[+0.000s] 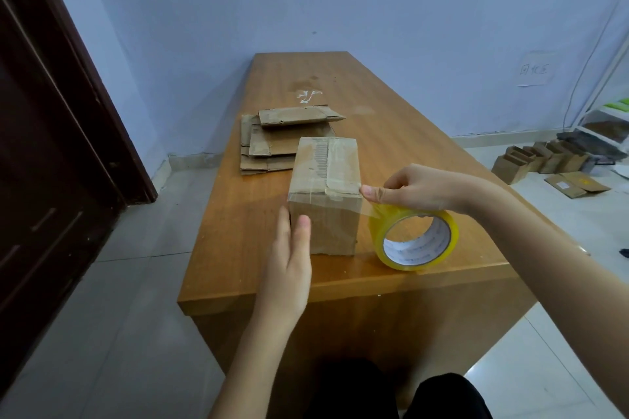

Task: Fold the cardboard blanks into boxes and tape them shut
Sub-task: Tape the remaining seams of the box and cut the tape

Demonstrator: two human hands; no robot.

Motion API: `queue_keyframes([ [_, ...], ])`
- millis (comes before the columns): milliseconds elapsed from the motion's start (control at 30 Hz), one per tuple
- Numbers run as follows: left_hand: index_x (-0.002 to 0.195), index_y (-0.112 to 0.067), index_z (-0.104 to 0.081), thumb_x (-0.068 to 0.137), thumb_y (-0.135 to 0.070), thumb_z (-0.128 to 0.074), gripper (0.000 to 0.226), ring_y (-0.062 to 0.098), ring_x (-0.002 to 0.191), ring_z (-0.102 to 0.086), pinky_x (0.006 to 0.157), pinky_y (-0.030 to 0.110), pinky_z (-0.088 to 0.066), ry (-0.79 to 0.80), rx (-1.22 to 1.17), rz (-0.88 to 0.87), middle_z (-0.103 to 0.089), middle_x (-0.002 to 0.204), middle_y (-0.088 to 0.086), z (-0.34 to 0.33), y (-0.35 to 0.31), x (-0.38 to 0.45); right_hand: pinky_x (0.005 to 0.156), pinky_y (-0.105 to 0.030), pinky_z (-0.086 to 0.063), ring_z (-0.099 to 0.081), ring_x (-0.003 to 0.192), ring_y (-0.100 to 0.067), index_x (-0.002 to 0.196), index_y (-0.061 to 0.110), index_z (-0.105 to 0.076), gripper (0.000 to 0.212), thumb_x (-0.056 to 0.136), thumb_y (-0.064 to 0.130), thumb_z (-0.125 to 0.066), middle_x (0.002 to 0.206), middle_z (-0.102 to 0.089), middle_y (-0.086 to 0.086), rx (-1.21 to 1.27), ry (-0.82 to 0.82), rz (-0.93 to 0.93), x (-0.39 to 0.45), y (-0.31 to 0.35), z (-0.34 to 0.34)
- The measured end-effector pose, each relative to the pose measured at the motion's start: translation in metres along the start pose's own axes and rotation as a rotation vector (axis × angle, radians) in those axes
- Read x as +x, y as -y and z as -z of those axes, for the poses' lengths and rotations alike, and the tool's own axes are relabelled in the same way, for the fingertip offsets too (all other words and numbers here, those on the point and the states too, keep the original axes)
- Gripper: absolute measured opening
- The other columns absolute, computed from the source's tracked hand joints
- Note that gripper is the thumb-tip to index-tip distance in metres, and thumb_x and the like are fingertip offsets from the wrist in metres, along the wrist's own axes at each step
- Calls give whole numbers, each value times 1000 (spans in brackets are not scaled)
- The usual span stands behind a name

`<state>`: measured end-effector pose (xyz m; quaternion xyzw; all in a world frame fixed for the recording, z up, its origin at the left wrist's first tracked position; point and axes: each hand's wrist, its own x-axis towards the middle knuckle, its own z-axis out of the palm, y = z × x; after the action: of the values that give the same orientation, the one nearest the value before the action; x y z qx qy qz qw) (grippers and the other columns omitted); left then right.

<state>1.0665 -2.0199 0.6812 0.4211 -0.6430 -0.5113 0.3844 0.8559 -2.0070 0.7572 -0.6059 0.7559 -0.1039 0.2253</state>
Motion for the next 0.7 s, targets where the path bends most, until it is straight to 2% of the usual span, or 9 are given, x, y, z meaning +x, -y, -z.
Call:
queue_keyframes([
  [100, 149, -26, -17, 90, -60, -16, 68, 12, 139, -27, 106, 25, -22, -97, 308, -1, -27, 153, -5, 13, 4, 2, 59, -32, -24, -28, 55, -17, 61, 16, -32, 77, 55, 92, -41, 58, -26, 2, -6, -15, 1, -2, -1, 2],
  [167, 150, -23, -15, 95, -59, -16, 66, 13, 140, -25, 108, 28, -22, -242, 534, -265, -25, 154, -4, 18, -9, 2, 57, -31, -22, -25, 53, -16, 60, 17, -28, 74, 57, 90, -41, 56, -24, 3, -17, -21, 4, -3, 0, 2],
  [200, 149, -20, -19, 96, -54, -19, 63, 12, 141, -23, 110, 28, -19, -254, 661, -437, -26, 154, -4, 17, -18, 6, 56, -30, -21, -25, 52, -16, 60, 17, -27, 73, 58, 89, -41, 56, -23, 4, -20, -25, 3, -3, 1, 2],
  [267, 146, -17, -30, 99, -47, -18, 58, 12, 142, -21, 113, 29, -13, -124, 917, -718, -31, 152, -3, 9, -31, 17, 56, -30, -21, -25, 51, -15, 60, 18, -27, 72, 58, 88, -41, 55, -24, 5, -12, -30, 0, -4, 2, 2],
  [367, 145, -15, -35, 98, -50, -15, 62, 13, 141, -26, 112, 27, -10, 72, 1139, -810, -37, 149, 0, -1, -36, 35, 55, -29, -22, -26, 53, -15, 63, 16, -32, 71, 61, 87, -42, 58, -25, 3, 4, -47, 13, -5, 0, 2],
  [500, 138, -13, -48, 96, -48, -25, 60, 17, 131, -45, 108, 33, -21, 44, 1256, -835, -50, 140, 3, 1, -28, 44, 58, -30, -22, -27, 58, -16, 66, 15, -35, 56, 84, 66, -51, 64, -25, 0, 112, -88, 23, -9, -7, 4],
  [567, 134, -12, -53, 91, -41, -34, 55, 17, 125, -51, 106, 33, -27, 10, 1248, -864, -55, 135, 4, 2, -28, 45, 60, -32, -22, -28, 62, -17, 68, 14, -42, 49, 88, 58, -53, 68, -26, -3, 165, -68, 62, -14, -11, 6],
  [633, 130, -11, -57, 86, -35, -48, 51, 18, 119, -57, 102, 33, -34, -40, 1221, -909, -60, 128, 5, 1, -29, 46, 63, -35, -22, -28, 66, -20, 70, 8, -47, 50, 89, 53, -53, 72, -27, -7, 234, -85, 97, -19, -18, 5],
  [700, 131, -11, -55, 83, -30, -61, 53, 18, 115, -60, 99, 33, -39, -74, 1193, -936, -63, 123, 5, 0, -29, 46, 62, -35, -21, -25, 66, -24, 69, -2, -43, 57, 91, 49, -55, 71, -26, -9, 302, -149, 112, -21, -24, 3],
])
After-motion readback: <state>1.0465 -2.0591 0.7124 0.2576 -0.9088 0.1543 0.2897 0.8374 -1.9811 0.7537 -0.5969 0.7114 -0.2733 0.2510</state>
